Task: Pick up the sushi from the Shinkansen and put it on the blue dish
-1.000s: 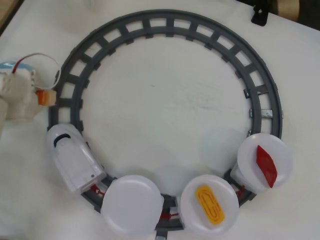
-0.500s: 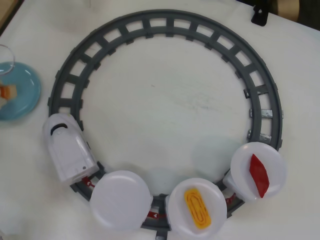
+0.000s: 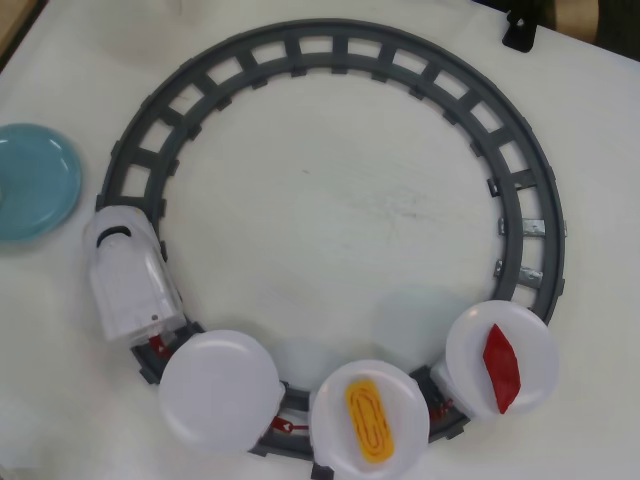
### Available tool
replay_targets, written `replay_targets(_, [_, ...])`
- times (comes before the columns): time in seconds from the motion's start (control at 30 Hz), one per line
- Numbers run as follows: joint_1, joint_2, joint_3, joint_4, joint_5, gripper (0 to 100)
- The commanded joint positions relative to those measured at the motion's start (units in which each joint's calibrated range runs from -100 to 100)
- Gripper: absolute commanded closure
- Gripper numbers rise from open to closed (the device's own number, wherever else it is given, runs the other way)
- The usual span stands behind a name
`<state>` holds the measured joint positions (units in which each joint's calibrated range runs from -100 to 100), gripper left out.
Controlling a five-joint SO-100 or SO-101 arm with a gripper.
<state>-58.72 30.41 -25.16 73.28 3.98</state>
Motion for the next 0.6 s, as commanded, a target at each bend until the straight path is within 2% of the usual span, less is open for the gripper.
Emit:
replay_targets(0.0, [2.65,-1.25,-3.6,-1.64,-0.17,76])
replay_targets(0.13, [5.64,-2.5,-5.32,-0.96,-0.22,76])
replay_targets(0.37, [13.13,-12.95,-9.92,6.43,-0.79,77])
replay_targets(0.57, [21.14,-20.58,-9.2,14.07,-7.44,77])
